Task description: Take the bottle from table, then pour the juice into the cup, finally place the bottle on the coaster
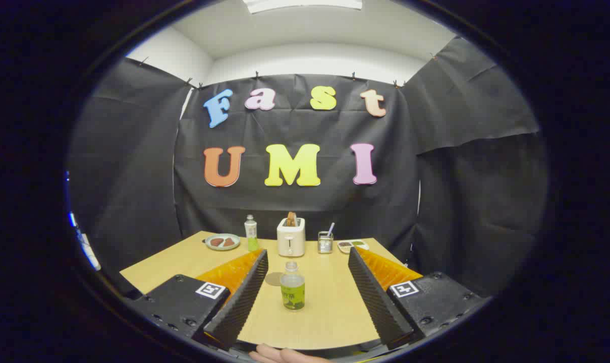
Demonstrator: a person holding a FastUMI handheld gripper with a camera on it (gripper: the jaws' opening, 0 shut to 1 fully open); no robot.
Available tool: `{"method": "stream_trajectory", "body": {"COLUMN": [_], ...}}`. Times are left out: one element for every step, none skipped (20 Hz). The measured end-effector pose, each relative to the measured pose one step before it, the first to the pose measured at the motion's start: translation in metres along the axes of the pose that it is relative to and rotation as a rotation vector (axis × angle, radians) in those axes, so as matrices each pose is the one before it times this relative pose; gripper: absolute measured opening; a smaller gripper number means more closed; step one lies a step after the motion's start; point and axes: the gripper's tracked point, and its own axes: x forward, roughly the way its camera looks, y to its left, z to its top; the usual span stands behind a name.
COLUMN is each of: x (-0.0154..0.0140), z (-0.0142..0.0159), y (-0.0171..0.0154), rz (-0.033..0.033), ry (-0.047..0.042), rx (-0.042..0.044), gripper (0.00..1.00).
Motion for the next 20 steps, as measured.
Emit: {"method": "stream_trajectory", "body": {"x": [0.00026, 0.00013, -0.00038, -0.00027, -0.00066, 0.00053, 0.00142, 0.00022, 0.00036, 0.00148, 0.00205, 0.00124, 0.00201, 0.00263, 0.00223, 0.00184, 0.00252, 0.00259, 0.00265, 0.00361], "z": [-0.00113, -0.00221, -0.00108, -0.00219, -0.00065, -0.00317, -0.00163, -0.00193, -0.00113, -0.00155, -0.00166, -0.00307, -0.00247, -0.00343, -0.00182, -0.00213, -0.00139, -0.00119, -0.00160, -0.00255], "y": [0.00115, 0.00165, 0.00054, 0.00088, 0.00084, -0.00074, -0.00149, -0.00187, -0.00194, -0.00133, -0.00225, -0.00271, -0.00203, -0.00163, -0.00176, -0.00116, -0.00130, -0.00062, -0.00023, -0.00014], "rz": [0.00021, 0.00156, -0.00008, 0.00118, 0.00214, -0.00103, -0.00181, -0.00324, -0.00241, -0.00154, -0.00410, -0.00325, -0.00216, -0.00328, -0.00267, -0.00144, -0.00031, -0.00015, 0.00047, 0.00324], "ry": [0.00348, 0.00439, 0.00349, 0.00086, -0.00011, 0.00511, 0.00516, 0.00523, 0.00419, 0.00164, 0.00479, 0.00449, 0.00698, 0.00746, 0.00567, 0.00628, 0.00480, 0.00207, 0.00318, 0.00038], "rx": [0.00070, -0.00221, 0.00032, 0.00246, 0.00417, 0.00260, 0.00160, 0.00192, 0.00175, 0.00074, -0.00135, -0.00075, -0.00243, -0.00171, 0.00062, -0.00076, -0.00046, 0.00130, -0.00013, 0.00094], "gripper": [1.00, 1.00, 1.00, 1.00, 1.00, 1.00, 1.00, 1.00, 1.00, 1.00, 1.00, 1.00, 1.00, 1.00, 1.00, 1.00, 1.00, 1.00, 1.00, 1.00]}}
